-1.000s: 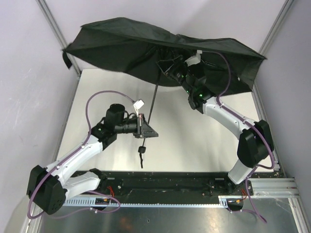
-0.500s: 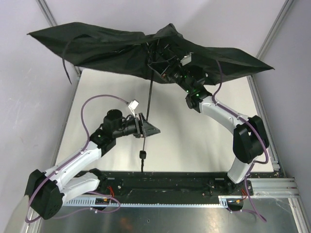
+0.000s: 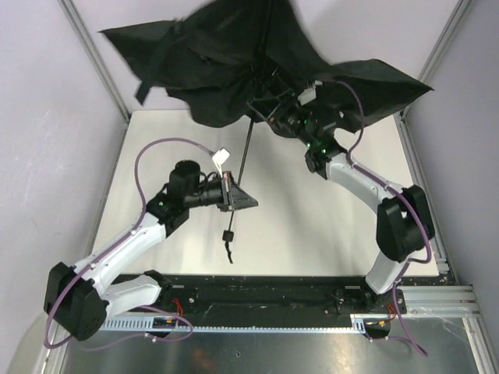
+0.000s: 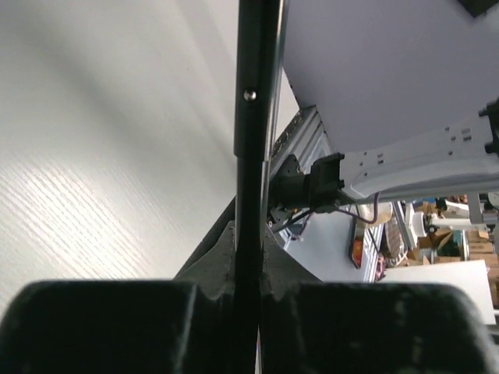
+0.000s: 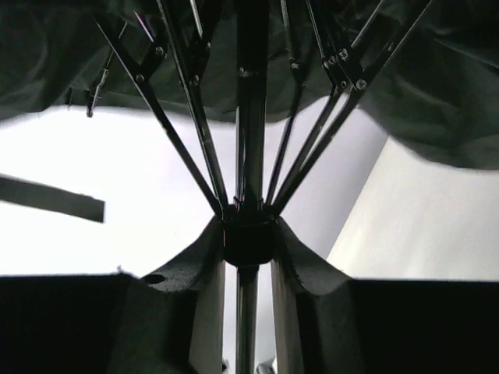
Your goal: Put away the umbrella
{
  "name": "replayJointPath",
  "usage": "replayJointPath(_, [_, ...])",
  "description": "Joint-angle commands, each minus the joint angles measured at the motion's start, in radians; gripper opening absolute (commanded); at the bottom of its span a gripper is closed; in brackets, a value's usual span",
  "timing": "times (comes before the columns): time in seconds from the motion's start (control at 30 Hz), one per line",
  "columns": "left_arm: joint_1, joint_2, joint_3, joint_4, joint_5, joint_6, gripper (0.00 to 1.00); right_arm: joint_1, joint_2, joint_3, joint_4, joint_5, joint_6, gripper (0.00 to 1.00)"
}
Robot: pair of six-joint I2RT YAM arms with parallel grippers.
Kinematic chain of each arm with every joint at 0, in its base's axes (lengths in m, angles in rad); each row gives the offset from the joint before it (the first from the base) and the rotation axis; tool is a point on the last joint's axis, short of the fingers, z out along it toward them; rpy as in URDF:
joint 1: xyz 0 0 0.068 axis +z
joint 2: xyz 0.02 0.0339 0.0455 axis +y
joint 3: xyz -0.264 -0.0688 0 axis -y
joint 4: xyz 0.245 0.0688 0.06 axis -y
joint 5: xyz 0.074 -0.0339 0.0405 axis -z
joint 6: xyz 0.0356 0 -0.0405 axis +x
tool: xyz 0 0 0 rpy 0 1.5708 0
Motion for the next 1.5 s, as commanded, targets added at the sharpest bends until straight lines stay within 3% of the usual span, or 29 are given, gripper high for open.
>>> replayJointPath(0.0, [0.087, 0.090, 0.219, 0.046, -0.160, -0.008, 0.00, 0.208, -0.166, -0.247, 0.140, -0.074, 0.025, 0.00])
replayJointPath(0.13, [0.087, 0.138, 0.290, 0.040, -0.155, -0.015, 0.00, 0.216, -0.230, -0.355, 0.203, -0.063, 0.054, 0.00])
replayJointPath(0.4, [0.006, 0.095, 0.156, 0.039, -0.213, -0.077, 0.01, 0.087, -0.281, -0.356, 0.168, -0.050, -0.014, 0.00])
replayJointPath(0.43, [-0.008, 0.091, 0.139, 0.039, -0.214, -0.086, 0.07, 0.077, -0.292, -0.347, 0.133, -0.038, -0.043, 0.00])
replayJointPath(0.57, [-0.048, 0.091, 0.088, 0.041, -0.219, -0.099, 0.50, 0.074, -0.353, -0.327, -0.012, 0.078, -0.209, 0.00])
replayJointPath(0.73, [-0.096, 0.076, 0.049, 0.044, -0.250, -0.093, 0.92, 0.124, -0.421, -0.289, -0.172, 0.250, -0.413, 0.00])
replayJointPath(0.8, [-0.114, 0.072, 0.041, 0.046, -0.273, -0.093, 0.98, 0.160, -0.436, -0.271, -0.226, 0.326, -0.483, 0.00])
replayJointPath(0.93, [-0.149, 0.090, 0.066, 0.050, -0.305, -0.077, 0.99, 0.243, -0.454, -0.251, -0.300, 0.495, -0.591, 0.00])
replayJointPath(1.03, [-0.165, 0.134, 0.107, 0.052, -0.294, -0.048, 0.98, 0.297, -0.465, -0.241, -0.339, 0.601, -0.642, 0.00])
replayJointPath(1.1, [-0.168, 0.179, 0.129, 0.053, -0.269, -0.034, 0.90, 0.332, -0.470, -0.231, -0.361, 0.672, -0.668, 0.00])
replayJointPath(1.2, [-0.168, 0.222, 0.161, 0.055, -0.224, -0.013, 0.59, 0.377, -0.455, -0.198, -0.392, 0.784, -0.732, 0.00])
replayJointPath(1.3, [-0.169, 0.233, 0.178, 0.080, -0.189, -0.002, 0.15, 0.388, -0.429, -0.159, -0.440, 0.811, -0.793, 0.00])
replayJointPath(1.37, [-0.163, 0.227, 0.173, 0.124, -0.170, -0.009, 0.04, 0.385, -0.435, -0.154, -0.454, 0.793, -0.811, 0.01])
replayJointPath(1.47, [-0.139, 0.217, 0.177, 0.195, -0.109, -0.021, 0.00, 0.342, -0.449, -0.151, -0.488, 0.670, -0.794, 0.26])
